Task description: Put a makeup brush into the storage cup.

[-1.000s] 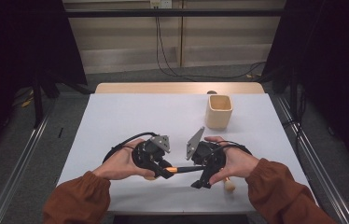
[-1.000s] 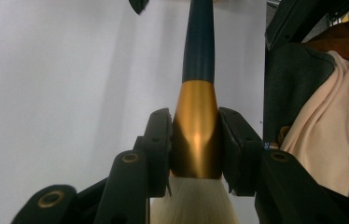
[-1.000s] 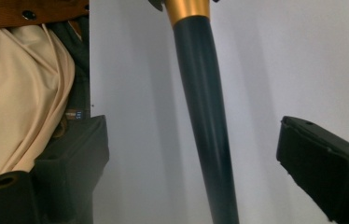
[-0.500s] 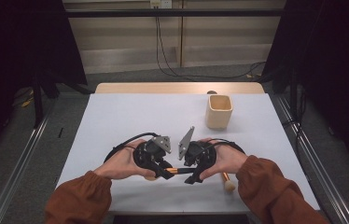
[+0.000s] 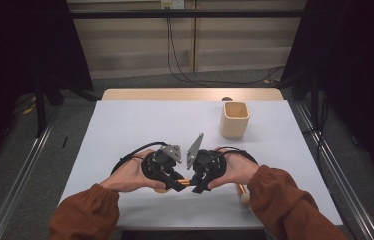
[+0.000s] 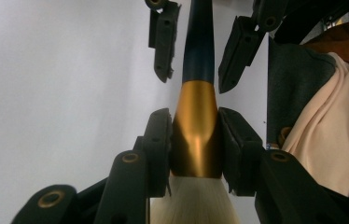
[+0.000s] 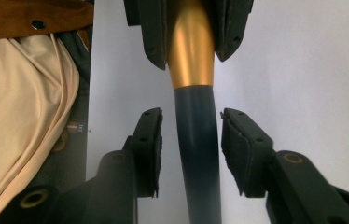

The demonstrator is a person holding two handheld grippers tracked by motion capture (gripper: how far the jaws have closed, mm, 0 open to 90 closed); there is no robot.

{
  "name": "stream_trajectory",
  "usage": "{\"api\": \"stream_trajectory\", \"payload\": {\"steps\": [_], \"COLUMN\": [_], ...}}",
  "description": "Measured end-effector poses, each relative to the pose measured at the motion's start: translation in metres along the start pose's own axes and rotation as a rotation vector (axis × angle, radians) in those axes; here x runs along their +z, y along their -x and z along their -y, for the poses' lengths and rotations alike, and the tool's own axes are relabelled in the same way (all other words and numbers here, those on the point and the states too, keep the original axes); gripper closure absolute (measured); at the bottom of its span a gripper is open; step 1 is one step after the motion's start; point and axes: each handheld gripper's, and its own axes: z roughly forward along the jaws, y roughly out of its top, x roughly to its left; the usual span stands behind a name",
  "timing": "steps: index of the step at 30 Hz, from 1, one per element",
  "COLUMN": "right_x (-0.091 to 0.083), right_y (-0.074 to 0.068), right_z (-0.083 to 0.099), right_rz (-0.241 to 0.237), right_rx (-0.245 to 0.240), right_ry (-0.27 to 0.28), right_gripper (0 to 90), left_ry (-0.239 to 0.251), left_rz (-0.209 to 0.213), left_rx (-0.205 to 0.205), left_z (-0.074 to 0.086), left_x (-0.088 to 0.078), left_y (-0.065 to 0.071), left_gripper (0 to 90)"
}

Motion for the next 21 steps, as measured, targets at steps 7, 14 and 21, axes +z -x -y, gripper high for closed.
{"api": "stream_trajectory", "payload": {"steps": [7, 14, 21], "right_x": [0.0016, 0.0034, 0.0080], "right_y": [0.0011, 0.0017, 0.0021], "right_z": [-0.0022, -0.0025, -0.0037], "right_rz": [-0.005, -0.015, -0.022], "right_rx": [-0.008, -0.007, -0.011], "right_ry": [0.013, 0.017, 0.022], "right_gripper": [67.5, 69.6, 73.6], "left_ry": [0.006, 0.013, 0.000], "left_rz": [0.016, 0.026, 0.031], "left_rx": [-0.005, -0.009, -0.002], "left_z": [0.0017, 0.0026, 0.0042], "left_x": [0.0015, 0.0028, 0.0042], "left_y": [-0.0021, -0.0029, -0.0047], "left_gripper": [66.0, 66.0, 66.0]}}
